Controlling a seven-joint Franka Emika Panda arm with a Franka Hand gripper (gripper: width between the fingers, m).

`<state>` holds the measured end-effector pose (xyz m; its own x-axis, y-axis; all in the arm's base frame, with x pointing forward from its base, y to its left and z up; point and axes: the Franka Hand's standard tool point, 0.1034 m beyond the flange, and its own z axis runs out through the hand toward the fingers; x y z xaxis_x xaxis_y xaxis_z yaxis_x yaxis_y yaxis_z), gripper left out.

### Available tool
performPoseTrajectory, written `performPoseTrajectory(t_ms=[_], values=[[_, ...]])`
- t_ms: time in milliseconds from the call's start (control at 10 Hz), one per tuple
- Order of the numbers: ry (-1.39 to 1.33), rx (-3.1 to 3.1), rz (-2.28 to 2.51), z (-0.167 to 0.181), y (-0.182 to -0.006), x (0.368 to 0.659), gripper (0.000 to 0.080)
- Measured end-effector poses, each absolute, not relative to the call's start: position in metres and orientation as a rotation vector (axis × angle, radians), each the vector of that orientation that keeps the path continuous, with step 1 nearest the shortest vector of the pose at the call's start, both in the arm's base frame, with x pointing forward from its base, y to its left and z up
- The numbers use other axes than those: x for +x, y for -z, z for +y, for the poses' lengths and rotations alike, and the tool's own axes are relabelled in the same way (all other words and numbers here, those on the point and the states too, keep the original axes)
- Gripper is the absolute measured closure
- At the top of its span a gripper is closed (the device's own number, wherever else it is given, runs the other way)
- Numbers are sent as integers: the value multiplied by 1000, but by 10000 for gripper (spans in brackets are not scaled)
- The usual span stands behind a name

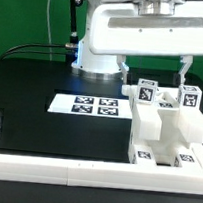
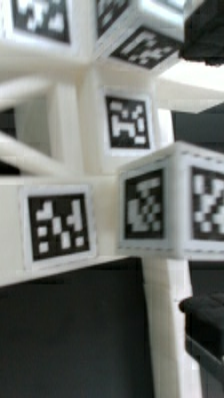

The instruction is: Assemble chair

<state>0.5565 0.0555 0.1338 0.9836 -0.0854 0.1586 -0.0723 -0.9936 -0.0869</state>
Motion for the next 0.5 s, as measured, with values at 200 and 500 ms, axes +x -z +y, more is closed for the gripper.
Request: performPoseTrajectory(t_ms=[200,500], values=[[66,-3051,131,46,-125,550,150],[-121,-3029,240,48,-118,544,180]])
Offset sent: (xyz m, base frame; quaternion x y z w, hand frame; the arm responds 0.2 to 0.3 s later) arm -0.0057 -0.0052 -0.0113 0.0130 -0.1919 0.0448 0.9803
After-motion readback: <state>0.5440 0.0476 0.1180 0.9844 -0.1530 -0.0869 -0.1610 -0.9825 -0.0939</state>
